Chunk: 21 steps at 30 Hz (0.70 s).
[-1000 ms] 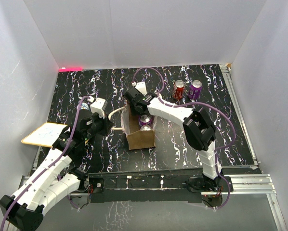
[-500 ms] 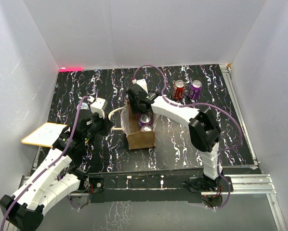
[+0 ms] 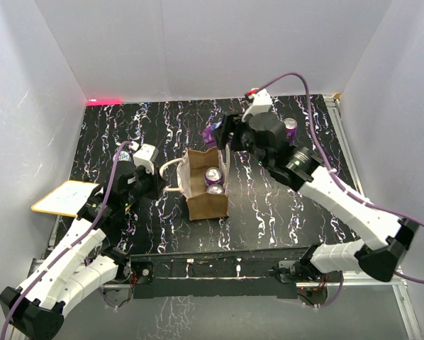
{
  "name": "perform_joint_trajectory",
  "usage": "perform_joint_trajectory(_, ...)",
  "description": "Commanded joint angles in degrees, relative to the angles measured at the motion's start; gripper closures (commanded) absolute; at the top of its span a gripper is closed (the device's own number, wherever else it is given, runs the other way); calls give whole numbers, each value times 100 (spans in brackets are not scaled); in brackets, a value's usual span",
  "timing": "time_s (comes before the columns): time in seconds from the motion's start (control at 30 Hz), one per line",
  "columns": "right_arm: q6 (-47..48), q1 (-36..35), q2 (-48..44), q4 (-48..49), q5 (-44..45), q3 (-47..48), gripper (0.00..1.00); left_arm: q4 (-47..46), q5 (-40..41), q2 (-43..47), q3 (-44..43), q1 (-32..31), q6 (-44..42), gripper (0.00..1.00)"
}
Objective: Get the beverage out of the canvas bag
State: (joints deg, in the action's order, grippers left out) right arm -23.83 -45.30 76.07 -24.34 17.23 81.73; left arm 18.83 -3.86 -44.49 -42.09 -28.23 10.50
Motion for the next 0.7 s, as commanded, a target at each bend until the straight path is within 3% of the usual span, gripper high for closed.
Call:
perform_joint_trajectory(0.0,180,14,-875,734,547,-517,89,-72,8,28,36,37,-22,100)
perform_joint_trajectory(0.43,-214,13,-2626,-714,1962,-2555,92,-81,-62,-77,38,37,-22,100)
perform_joint_trajectory(0.57,-847,216,-2240,-1134,2860,-2980,92,-59,-38,-114,33,41,-22,100)
perform_joint_trajectory(0.67,-888,890,-1626,-1034,2658,-3004,92,-47,10,-108,20,37,-21,100)
